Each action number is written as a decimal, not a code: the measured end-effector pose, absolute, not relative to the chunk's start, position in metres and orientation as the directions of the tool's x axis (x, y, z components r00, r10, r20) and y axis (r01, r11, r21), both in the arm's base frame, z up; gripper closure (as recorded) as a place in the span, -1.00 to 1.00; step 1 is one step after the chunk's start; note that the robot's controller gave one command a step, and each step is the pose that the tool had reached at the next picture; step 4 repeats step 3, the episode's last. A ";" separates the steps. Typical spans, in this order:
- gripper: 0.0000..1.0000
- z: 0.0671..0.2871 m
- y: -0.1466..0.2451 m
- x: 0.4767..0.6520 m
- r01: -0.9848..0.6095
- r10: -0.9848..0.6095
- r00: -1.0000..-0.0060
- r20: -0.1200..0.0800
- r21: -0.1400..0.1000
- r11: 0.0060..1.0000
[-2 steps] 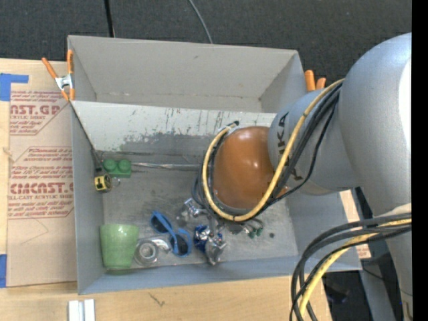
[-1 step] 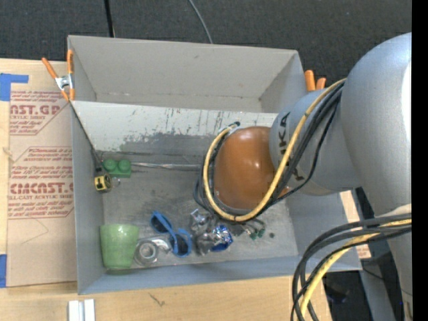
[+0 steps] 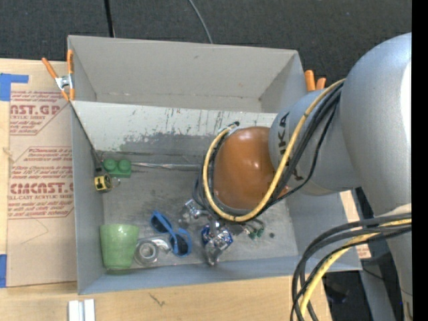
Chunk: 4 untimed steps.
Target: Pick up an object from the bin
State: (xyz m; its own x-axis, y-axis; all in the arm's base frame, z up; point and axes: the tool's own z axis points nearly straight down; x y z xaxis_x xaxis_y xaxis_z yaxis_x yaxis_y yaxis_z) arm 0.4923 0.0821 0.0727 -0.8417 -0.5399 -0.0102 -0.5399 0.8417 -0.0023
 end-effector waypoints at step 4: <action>1.00 0.216 0.145 0.508 -0.488 -0.488 -0.873 -0.009 -0.002 0.873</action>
Offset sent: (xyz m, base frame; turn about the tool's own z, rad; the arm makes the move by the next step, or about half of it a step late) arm -0.0058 0.0681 -0.0027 0.1194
